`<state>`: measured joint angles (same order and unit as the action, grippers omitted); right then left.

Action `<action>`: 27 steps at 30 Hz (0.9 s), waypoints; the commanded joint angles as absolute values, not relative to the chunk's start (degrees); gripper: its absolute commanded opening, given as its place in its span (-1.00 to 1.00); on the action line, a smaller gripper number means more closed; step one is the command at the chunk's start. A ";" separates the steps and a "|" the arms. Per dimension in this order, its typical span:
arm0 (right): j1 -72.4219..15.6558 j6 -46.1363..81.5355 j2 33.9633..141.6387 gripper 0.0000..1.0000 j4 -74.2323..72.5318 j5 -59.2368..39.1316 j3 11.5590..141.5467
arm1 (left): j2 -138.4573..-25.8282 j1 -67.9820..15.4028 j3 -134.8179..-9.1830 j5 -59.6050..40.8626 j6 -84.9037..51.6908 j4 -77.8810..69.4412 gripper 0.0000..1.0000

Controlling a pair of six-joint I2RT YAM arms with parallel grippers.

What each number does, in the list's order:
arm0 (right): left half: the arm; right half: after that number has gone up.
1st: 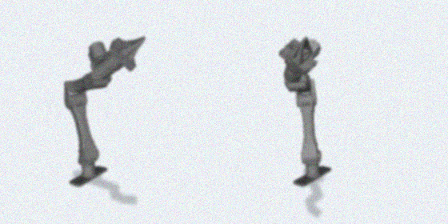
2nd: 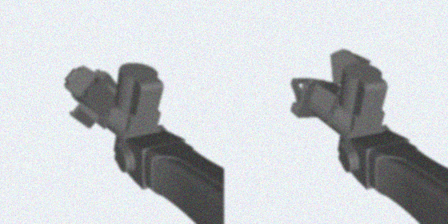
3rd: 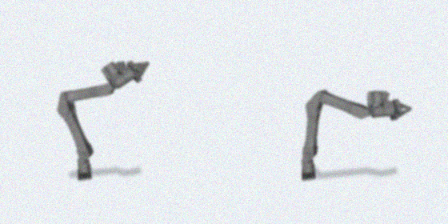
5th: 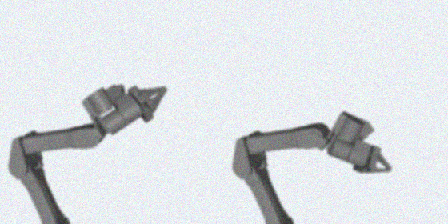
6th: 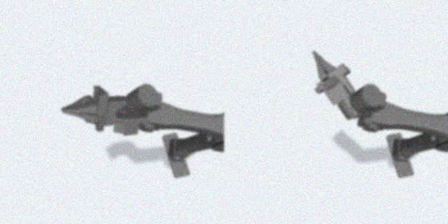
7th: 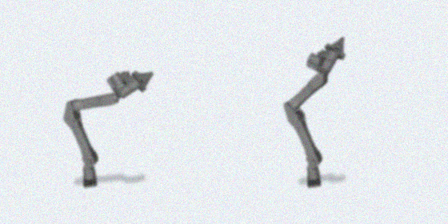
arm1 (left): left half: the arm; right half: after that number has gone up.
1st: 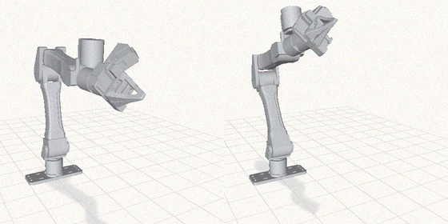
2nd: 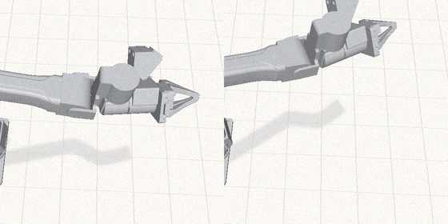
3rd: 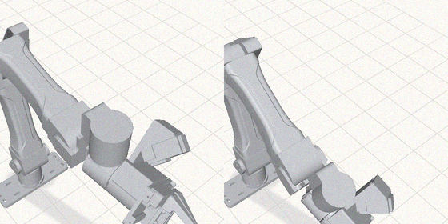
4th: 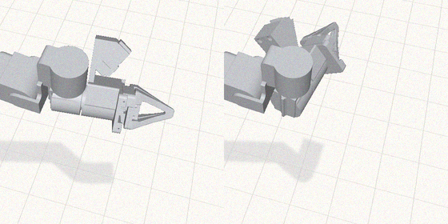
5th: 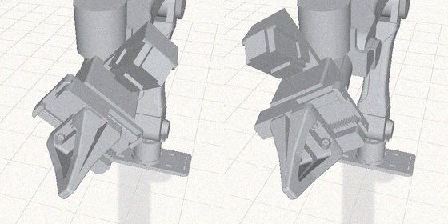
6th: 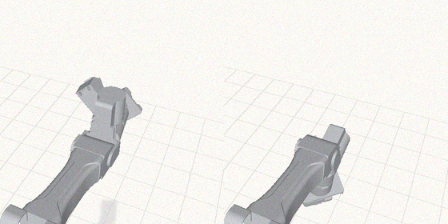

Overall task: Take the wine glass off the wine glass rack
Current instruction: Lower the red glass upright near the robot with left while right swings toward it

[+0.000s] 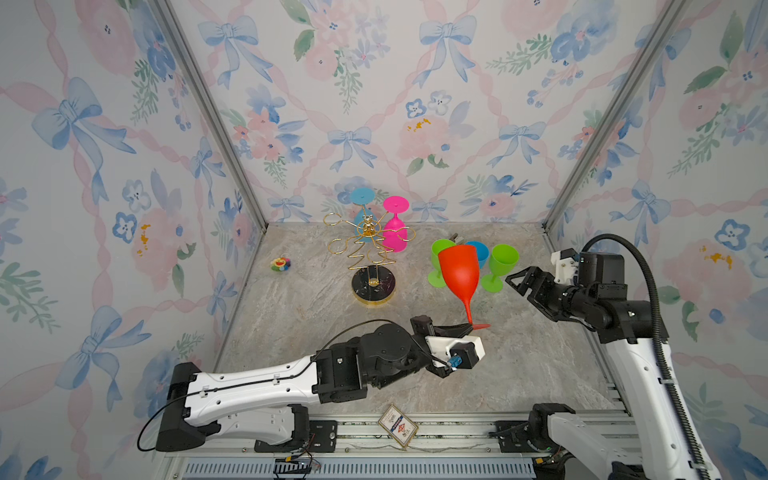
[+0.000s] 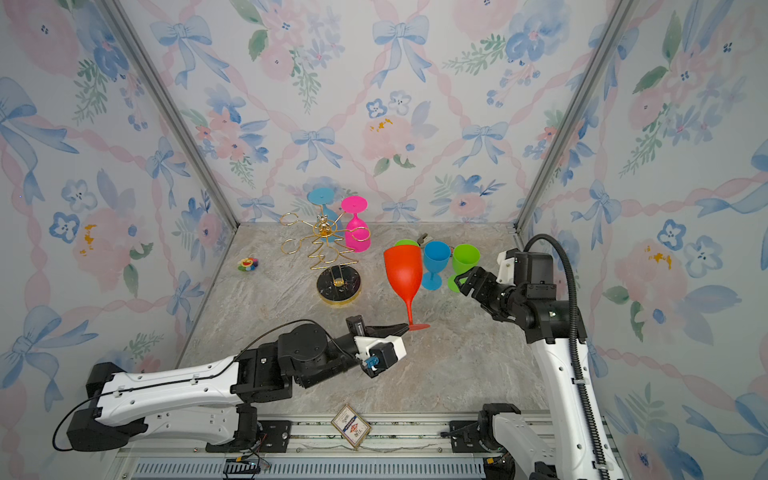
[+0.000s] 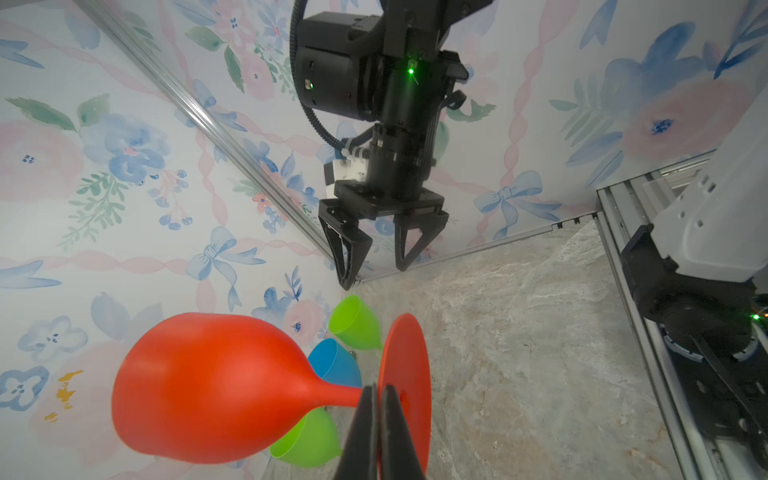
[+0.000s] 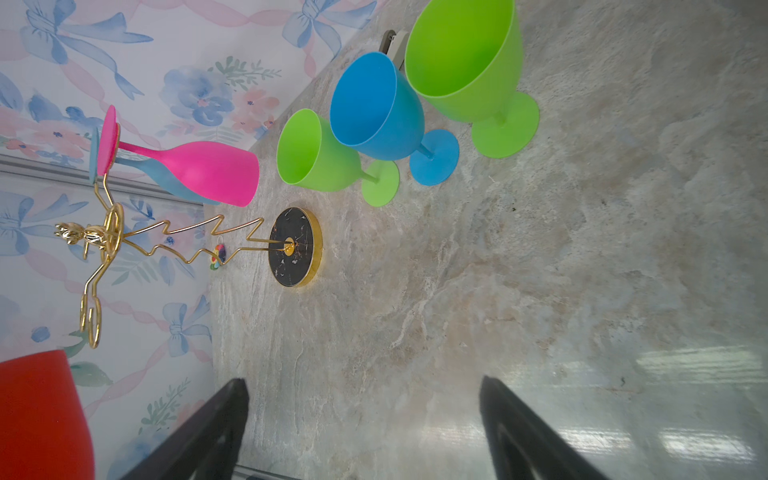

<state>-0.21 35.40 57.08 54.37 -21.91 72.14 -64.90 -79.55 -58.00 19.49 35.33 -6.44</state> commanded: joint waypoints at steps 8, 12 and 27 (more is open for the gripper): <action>0.50 40.07 61.73 0.75 64.41 -29.13 85.84 | -66.54 -83.25 -49.15 35.25 54.09 -20.63 -1.00; 0.51 42.19 63.31 0.72 67.05 -31.47 89.94 | -67.64 -83.58 -45.66 36.98 59.13 -24.47 -1.00; -3.17 42.43 71.71 0.52 78.22 -37.15 99.28 | -70.67 -85.14 -35.13 40.39 72.60 -29.76 -1.00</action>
<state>-1.48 44.23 69.56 72.99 -35.68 95.85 -70.67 -84.55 -36.12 39.20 69.38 -26.22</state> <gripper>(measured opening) 0.764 0.050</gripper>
